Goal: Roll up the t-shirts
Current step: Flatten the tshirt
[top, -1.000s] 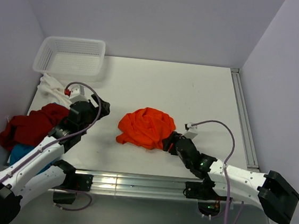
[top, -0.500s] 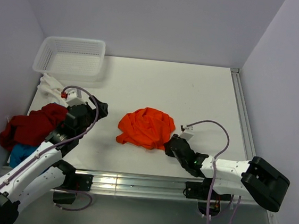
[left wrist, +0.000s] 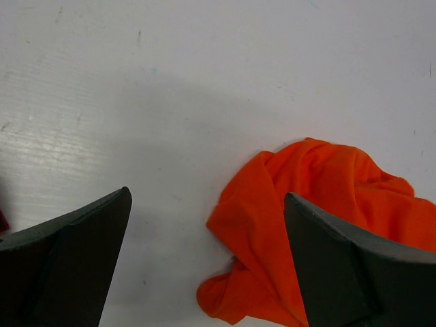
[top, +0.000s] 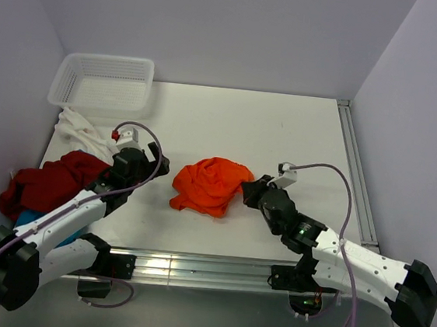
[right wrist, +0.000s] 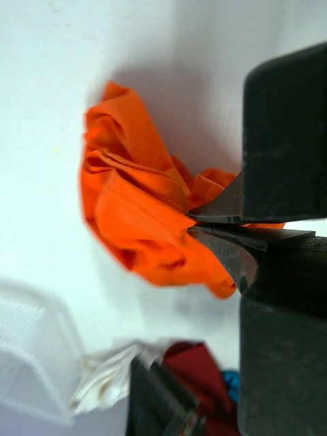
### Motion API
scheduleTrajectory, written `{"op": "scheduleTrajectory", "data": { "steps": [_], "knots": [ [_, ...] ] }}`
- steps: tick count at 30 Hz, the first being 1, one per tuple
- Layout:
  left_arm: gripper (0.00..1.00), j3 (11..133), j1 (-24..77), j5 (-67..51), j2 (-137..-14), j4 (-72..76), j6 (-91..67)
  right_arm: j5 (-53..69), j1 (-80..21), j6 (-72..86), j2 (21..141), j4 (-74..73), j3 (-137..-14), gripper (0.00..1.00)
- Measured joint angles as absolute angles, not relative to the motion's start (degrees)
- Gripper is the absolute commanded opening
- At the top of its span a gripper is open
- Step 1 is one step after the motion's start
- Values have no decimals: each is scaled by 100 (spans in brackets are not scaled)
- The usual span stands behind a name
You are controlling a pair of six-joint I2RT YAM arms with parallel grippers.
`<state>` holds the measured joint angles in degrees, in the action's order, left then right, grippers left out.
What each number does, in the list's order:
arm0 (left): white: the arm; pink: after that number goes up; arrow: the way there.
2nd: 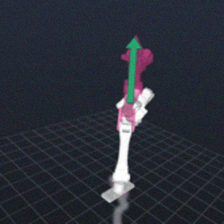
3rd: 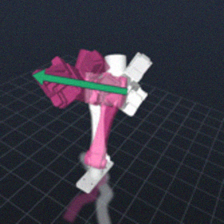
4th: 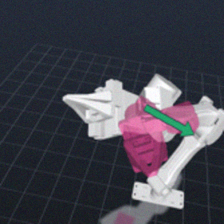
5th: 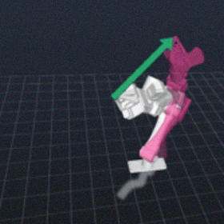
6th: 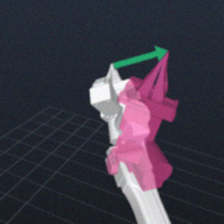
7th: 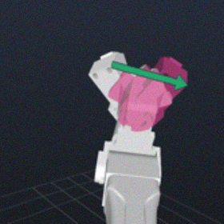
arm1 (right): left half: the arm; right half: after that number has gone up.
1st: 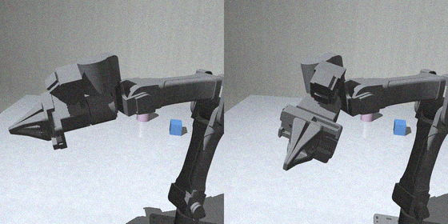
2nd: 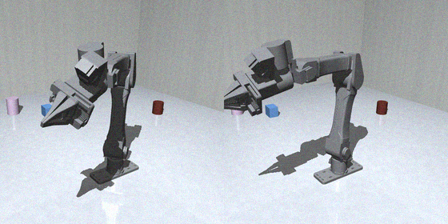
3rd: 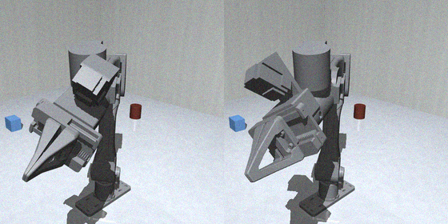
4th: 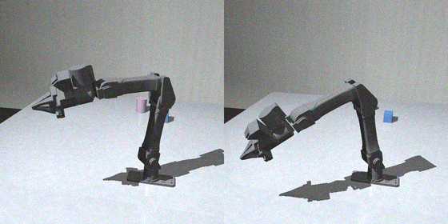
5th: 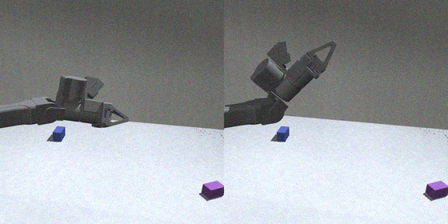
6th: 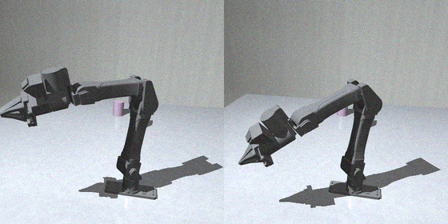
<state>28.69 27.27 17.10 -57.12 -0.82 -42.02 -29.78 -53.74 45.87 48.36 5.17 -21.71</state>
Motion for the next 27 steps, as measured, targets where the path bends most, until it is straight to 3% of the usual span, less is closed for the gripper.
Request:
{"op": "scheduleTrajectory", "data": {
  "steps": [13, 27],
  "knots": [
    [99, 2928, 2727, 1212, -6193, 266, -4005, -3321, -5017, 4296, 4480, -141, -2665, 1],
    [94, 2943, 2729, 364, -7085, 906, -3966, -2646, -3374, 4189, 4187, -174, -2668, 2]
  ]
}}
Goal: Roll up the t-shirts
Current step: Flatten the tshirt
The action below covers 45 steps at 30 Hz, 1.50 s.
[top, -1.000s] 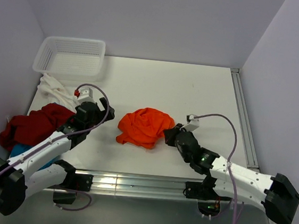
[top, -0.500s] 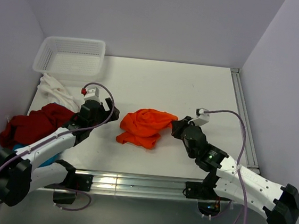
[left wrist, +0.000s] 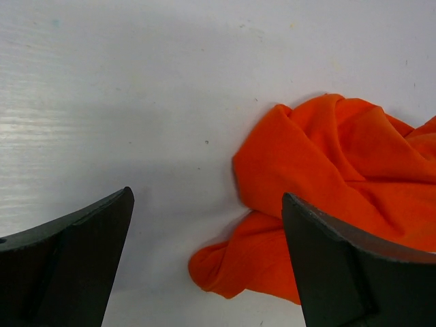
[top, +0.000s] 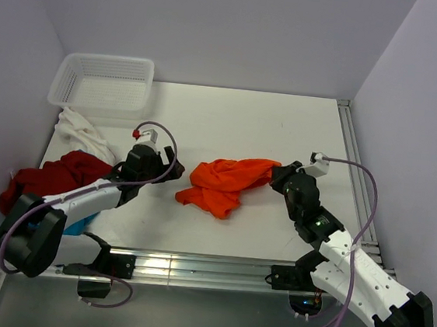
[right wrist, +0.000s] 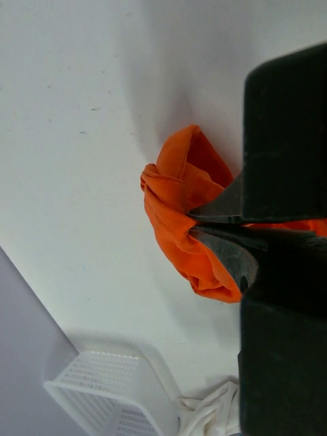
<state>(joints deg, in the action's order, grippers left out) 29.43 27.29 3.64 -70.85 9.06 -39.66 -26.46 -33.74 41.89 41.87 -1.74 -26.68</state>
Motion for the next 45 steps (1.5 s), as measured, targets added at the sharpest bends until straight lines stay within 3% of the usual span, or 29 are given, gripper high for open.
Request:
{"op": "scheduleTrajectory", "data": {
  "steps": [4, 13, 16, 18, 21, 22, 23, 25, 26, 27, 30, 31, 32, 35, 36, 45],
  "knots": [
    [91, 3081, 2797, 119, -7568, 1144, -3975, -2552, -3267, 4139, 4335, -158, -2668, 14],
    [81, 3489, 3253, -40, -8278, 1483, -3988, -2104, -3221, 4036, 4703, 119, -2668, 15],
    [82, 3505, 3358, -36, -8278, 1566, -3986, -2001, -3221, 4014, 4703, 198, -2668, 39],
    [82, 3511, 3409, -34, -8278, 1573, -3983, -1953, -3221, 3959, 4707, 239, -2668, 45],
    [82, 3529, 3465, -12, -8278, 1564, -3981, -1859, -3221, 3935, 4718, 274, -2668, 41],
    [82, 3540, 3487, 3, -8278, 1564, -3979, -1839, -3221, 3927, 4718, 292, -2668, 25],
    [82, 3548, 3507, 27, -8278, 1562, -3981, -1824, -3221, 3898, 4718, 309, -2668, 15],
    [82, 3566, 3544, 60, -8278, 1559, -3979, -1780, -3221, 3913, 4718, 351, -2668, 5],
    [82, 3573, 3564, 86, -8278, 1562, -3977, -1767, -3221, 3918, 4718, 366, -2668, 6],
    [82, 3583, 3586, 110, -8278, 1559, -3972, -1750, -3221, 3927, 4718, 381, -2665, 10],
    [84, 3605, 3671, 156, -8278, 1559, -3918, -1741, -3221, 3935, 4718, 386, -2665, 37],
    [84, 3627, 3752, 211, -8278, 1544, -3863, -1741, -3221, 3922, 4718, 384, -2661, 52],
    [85, 3651, 3830, 257, -8278, 1527, -3837, -1752, -3221, 3946, 4713, 379, -2655, 55],
    [86, 3813, 4274, 495, -8276, 1417, -3739, -1837, -3221, 4003, 4609, 399, -2469, 62],
    [86, 3876, 4445, 550, -8276, 1396, -3706, -1900, -3221, 4047, 4528, 388, -2344, 68],
    [87, 4716, 5192, 781, -8853, 1251, -3669, -2519, -3221, 5666, 3621, -1000, -1918, 72]
  ]
}}
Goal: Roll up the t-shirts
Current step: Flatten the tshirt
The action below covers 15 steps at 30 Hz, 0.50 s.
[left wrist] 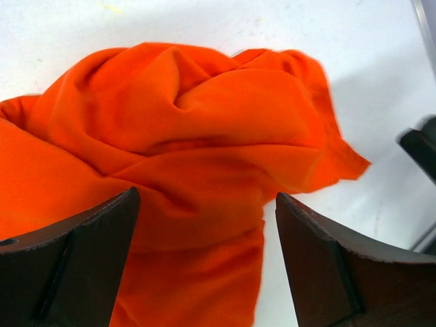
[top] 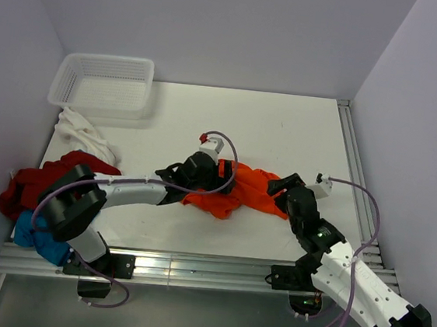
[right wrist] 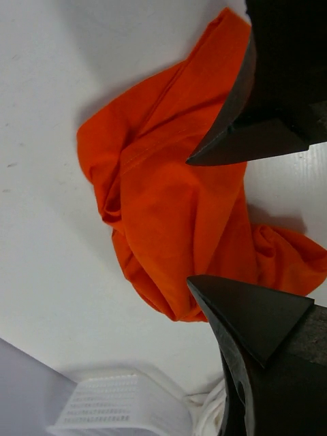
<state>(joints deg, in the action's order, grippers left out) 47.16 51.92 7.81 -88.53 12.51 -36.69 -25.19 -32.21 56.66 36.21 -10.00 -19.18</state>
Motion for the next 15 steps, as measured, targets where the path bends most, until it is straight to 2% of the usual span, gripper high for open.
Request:
{"op": "scheduleTrajectory", "data": {
  "steps": [7, 15],
  "knots": [
    [87, 5269, 5166, 1131, -9946, 1138, -3839, -2781, -3234, 6912, 3476, -2106, -1909, 72],
    [86, 5404, 4375, 755, -10530, 1769, -4075, -2764, -3240, 7236, 4219, -2023, -1638, 67]
  ]
}}
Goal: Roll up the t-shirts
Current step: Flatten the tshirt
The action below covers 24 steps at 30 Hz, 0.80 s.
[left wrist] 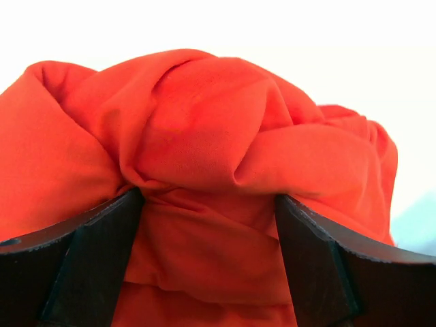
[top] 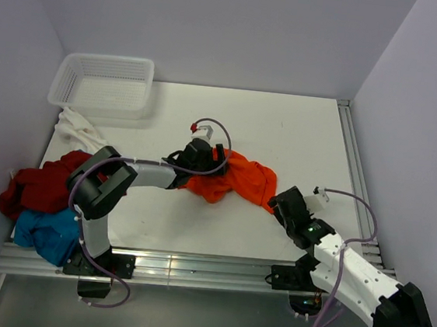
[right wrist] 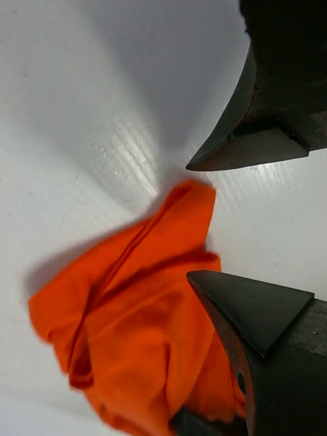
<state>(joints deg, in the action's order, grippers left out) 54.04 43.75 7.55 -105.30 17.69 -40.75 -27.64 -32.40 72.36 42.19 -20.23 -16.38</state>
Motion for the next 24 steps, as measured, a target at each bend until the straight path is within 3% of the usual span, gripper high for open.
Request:
{"op": "scheduleTrajectory", "data": {
  "steps": [9, 24],
  "knots": [
    [85, 5404, 4230, 764, -10604, 1955, -4112, -2484, -3249, 7258, 5129, -1278, -1487, 62],
    [86, 5358, 4252, 803, -10580, 2005, -4112, -2137, -3503, 7426, 5677, -373, -1476, 62]
  ]
}}
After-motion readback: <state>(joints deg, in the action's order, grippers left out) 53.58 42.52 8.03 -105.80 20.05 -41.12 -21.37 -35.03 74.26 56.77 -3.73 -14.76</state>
